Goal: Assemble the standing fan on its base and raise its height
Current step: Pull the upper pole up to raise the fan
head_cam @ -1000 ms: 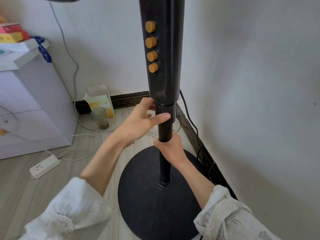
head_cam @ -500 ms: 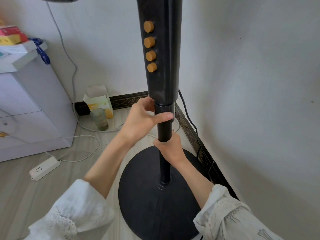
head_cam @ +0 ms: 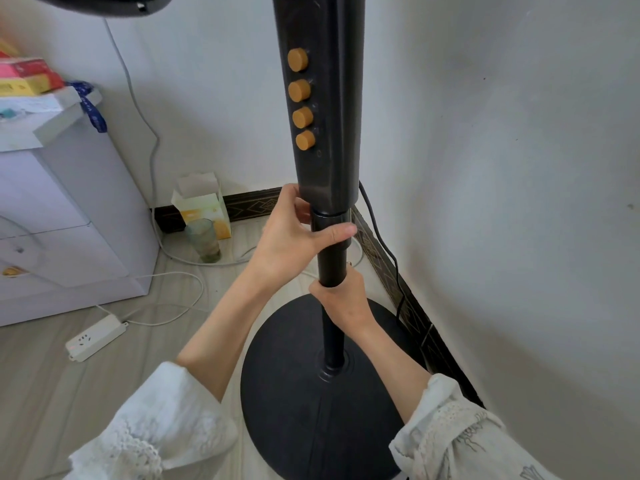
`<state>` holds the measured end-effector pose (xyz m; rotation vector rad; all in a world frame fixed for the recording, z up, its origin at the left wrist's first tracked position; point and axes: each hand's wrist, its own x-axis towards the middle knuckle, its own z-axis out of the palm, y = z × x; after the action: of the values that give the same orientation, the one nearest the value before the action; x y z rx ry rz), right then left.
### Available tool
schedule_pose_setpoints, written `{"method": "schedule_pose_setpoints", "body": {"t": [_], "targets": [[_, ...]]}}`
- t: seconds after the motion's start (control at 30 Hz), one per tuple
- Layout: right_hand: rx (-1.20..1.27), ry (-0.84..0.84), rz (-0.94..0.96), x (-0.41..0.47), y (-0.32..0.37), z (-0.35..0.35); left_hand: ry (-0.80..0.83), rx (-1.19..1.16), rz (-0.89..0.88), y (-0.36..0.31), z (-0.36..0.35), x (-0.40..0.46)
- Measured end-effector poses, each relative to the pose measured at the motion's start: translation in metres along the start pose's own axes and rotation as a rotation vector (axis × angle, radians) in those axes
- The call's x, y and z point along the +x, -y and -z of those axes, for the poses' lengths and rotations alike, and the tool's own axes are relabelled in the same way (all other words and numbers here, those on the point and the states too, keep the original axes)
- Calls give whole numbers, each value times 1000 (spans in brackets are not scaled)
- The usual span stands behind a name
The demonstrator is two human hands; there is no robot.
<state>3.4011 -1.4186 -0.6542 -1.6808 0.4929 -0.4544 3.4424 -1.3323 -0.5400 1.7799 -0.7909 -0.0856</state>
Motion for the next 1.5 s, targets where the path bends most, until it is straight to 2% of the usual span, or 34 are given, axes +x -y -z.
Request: {"method": "schedule_pose_setpoints", "body": {"t": [0.13,0.23,0.37,0.53,0.8,1.07,1.3,1.5], "targets": [[13,16,24,-2,5,1,-33,-140,-1,-14,-2,1],[91,-9,99,0,13,-2,-167,-220,3,-27,-9,7],[131,-70,77,5,14,-5,-275,-188,10,-33,-16,16],[114,-64,60,6,14,-5,-278,-146,19,-35,-17,19],[114,-77,49,4,15,-3,-248,-207,75,-48,-13,23],[152,-45,-1,5,18,-6,-269,-260,-30,-93,16,48],[94,-81,-5,8,15,-8,-206,-264,-50,-88,17,45],[133,-66,-7,8,14,-6,-255,-324,-87,-74,0,34]]}}
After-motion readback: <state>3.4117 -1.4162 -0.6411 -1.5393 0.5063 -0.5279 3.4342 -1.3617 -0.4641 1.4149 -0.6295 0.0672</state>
